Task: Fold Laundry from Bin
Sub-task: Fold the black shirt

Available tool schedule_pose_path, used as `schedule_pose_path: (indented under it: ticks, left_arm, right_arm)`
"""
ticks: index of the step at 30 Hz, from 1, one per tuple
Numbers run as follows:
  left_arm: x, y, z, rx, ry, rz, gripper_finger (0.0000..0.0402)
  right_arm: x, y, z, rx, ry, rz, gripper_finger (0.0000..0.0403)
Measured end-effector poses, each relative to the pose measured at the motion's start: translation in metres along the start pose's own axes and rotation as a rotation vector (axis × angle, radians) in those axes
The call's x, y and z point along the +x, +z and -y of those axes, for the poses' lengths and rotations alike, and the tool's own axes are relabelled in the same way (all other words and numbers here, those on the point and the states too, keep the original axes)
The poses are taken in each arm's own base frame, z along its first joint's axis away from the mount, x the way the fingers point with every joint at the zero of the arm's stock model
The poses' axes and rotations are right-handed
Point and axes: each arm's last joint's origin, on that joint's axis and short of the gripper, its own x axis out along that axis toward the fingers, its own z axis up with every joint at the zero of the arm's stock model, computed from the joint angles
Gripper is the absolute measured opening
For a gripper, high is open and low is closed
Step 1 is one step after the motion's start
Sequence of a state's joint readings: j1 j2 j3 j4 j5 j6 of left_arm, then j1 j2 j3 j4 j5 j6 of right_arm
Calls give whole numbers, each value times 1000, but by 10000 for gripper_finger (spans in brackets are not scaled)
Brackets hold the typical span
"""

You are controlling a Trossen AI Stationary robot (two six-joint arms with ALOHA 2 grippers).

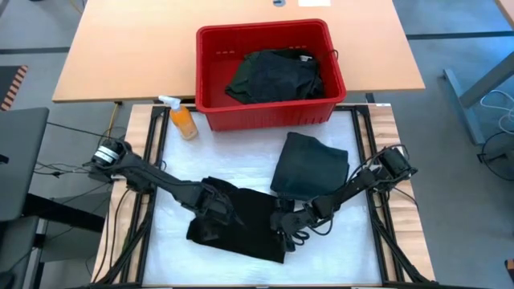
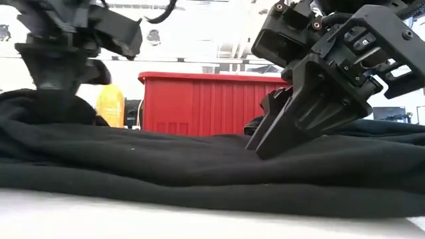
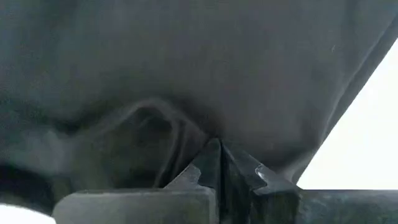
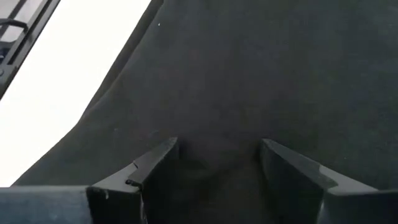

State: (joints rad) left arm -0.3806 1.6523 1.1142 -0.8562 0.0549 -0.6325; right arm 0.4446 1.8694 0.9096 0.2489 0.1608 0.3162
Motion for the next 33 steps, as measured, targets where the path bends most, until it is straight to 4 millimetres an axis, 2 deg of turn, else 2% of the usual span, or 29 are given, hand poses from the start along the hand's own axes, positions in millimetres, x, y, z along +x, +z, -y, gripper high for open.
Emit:
schedule_pose_path:
  ticks: [5, 11, 13, 15, 17, 20, 23, 26, 29, 33]
  left_arm:
    - [-9, -24, 7, -85, 18, -134, 0]
    - [-21, -59, 14, -209, -1, -439, 0]
    - [-25, -66, 17, -197, -4, -455, 0]
    - [-33, -68, 17, -181, 19, -373, 0]
    - [-40, -65, 15, -173, 53, -208, 0]
    - [-48, -51, 20, -144, 43, 108, 0]
    - [-47, -38, 30, -43, -16, 288, 0]
    - [-36, -26, 34, -10, 69, 466, 0]
    - [-19, -21, 28, -43, 220, 598, 0]
    - [9, -36, 2, -126, 427, 620, 0]
  right_arm:
    - [0, 0, 1, -30, -3, -6, 255]
    - [0, 0, 1, -55, -4, -8, 255]
    - [0, 0, 3, -55, -7, -7, 255]
    - [1, 0, 4, -52, -10, -7, 255]
    - [1, 1, 5, -49, -12, -5, 255]
    - [1, 2, 7, -45, -14, 2, 255]
    - [1, 3, 7, -40, -13, 8, 255]
    - [1, 3, 7, -39, -11, 15, 255]
    - [-4, 6, 7, -40, -6, 10, 255]
    - [-25, 21, 3, -38, 23, 33, 255]
